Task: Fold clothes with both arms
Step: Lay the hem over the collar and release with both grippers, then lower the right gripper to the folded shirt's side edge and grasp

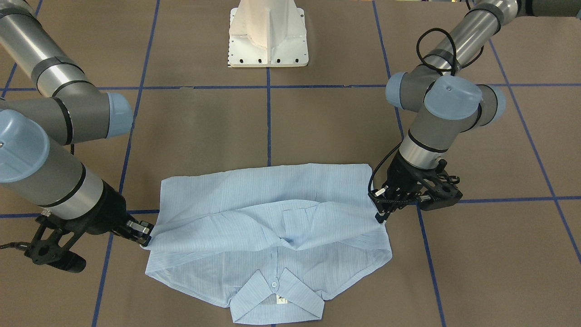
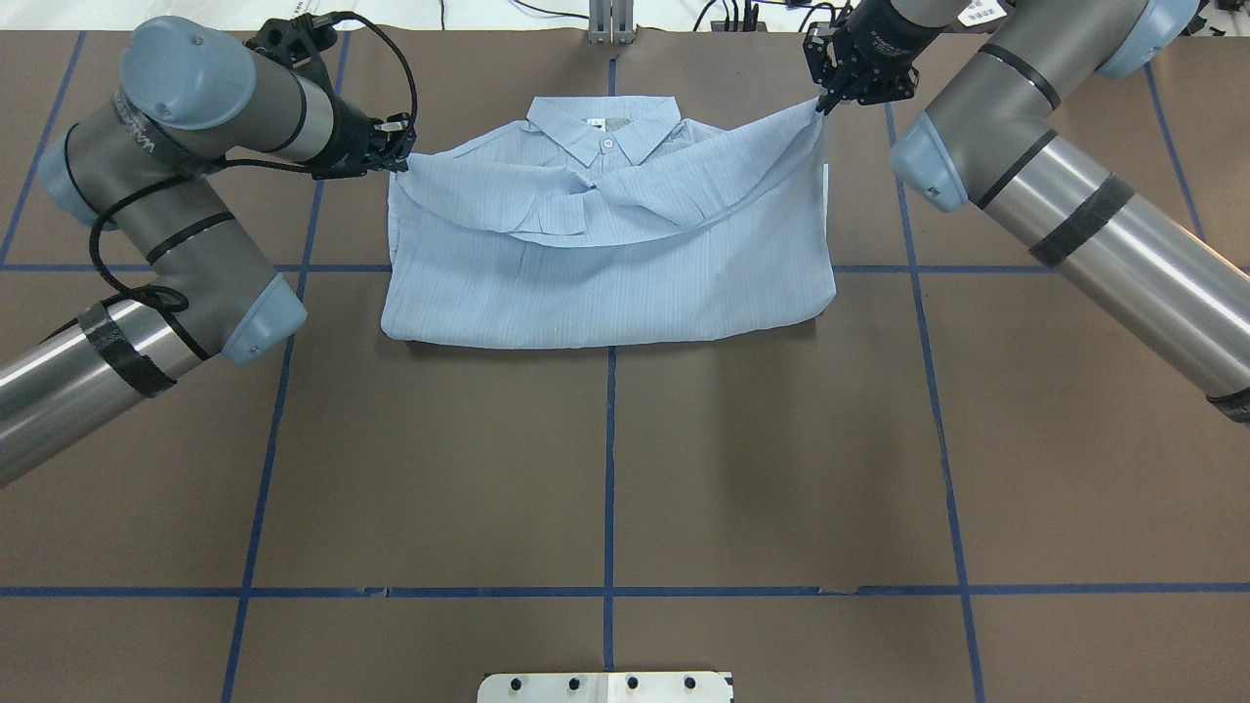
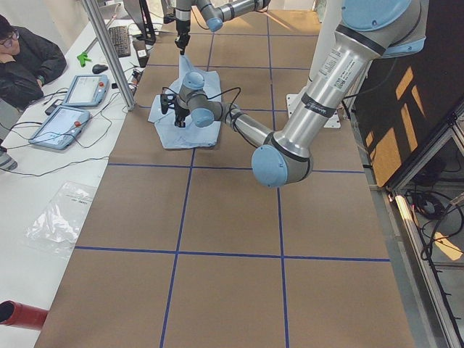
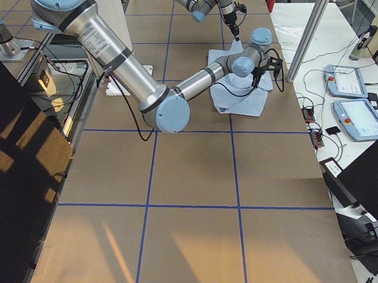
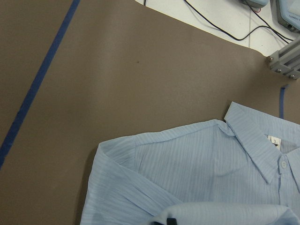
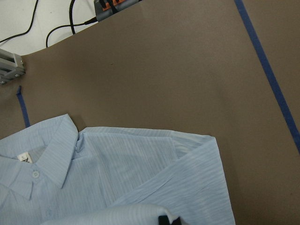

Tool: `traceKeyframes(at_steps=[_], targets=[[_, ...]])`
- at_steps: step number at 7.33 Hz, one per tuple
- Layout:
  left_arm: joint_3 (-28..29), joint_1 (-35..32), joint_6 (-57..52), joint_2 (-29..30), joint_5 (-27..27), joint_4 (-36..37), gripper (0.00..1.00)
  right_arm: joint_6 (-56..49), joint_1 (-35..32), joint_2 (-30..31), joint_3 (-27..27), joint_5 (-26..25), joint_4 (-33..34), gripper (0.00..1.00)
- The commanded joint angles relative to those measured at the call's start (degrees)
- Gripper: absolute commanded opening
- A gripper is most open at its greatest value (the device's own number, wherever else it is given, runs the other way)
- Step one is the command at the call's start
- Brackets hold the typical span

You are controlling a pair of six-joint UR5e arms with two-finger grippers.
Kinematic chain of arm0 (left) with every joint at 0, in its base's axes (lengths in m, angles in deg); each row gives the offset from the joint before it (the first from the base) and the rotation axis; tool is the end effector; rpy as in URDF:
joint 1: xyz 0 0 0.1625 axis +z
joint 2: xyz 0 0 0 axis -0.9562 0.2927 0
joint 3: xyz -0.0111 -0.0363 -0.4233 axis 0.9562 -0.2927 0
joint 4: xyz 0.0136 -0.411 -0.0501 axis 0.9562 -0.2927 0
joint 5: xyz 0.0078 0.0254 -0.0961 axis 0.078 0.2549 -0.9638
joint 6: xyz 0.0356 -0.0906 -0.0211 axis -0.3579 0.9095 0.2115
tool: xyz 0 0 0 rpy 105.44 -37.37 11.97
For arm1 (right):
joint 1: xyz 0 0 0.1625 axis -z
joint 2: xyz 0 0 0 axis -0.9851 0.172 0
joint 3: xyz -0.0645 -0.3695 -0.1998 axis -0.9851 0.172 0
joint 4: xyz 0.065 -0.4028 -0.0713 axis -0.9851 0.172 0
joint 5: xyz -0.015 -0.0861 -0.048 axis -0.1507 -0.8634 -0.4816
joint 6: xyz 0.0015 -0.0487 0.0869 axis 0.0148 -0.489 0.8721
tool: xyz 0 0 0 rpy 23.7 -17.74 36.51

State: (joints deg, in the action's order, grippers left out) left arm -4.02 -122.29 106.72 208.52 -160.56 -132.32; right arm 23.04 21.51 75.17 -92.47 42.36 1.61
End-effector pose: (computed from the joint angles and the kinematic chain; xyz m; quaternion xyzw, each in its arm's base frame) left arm 0.3934 -0.6148 0.3117 0.1329 0.4902 -0.2000 0.8379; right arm -0.3348 -0.6899 0.2784 -0.0050 -0.4625 0.1911 0.8658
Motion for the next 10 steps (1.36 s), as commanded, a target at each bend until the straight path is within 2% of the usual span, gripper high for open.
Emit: traceKeyframes(at_steps=[1, 2, 5, 6, 8, 10], targets=[[0.26, -0.17, 0.08, 0.01, 0.02, -0.26, 0.38, -0.12, 0.75, -0.62, 0.38, -0.65, 0.0, 0.99], [0.17, -0.87, 0.08, 0.19, 0.02, -0.26, 0.99, -0.2, 0.76, -0.72, 0.56, -0.66, 0.0, 1.0], [-1.66, -2.64, 0.08, 0.19, -0.25, 0.35, 0.99, -1.7, 0.23, 0.94, -0.49, -0.05, -0.17, 1.0], [-4.72, -2.81, 0.25, -0.51, -0.33, 0.88, 0.99, -1.61, 0.84, 3.56, -4.24, -0.13, -0.09, 1.0], [-9.74, -2.2, 4.19, -1.92, -0.33, 4.29, 0.99, -0.74, 6.0, 13.83, -15.92, -1.44, -0.09, 1.0], [-11.95, -2.02, 5.61, -2.1, -0.77, 5.98, 0.99, -0.91, 13.9, 16.94, -17.02, -9.15, -0.09, 1.0]])
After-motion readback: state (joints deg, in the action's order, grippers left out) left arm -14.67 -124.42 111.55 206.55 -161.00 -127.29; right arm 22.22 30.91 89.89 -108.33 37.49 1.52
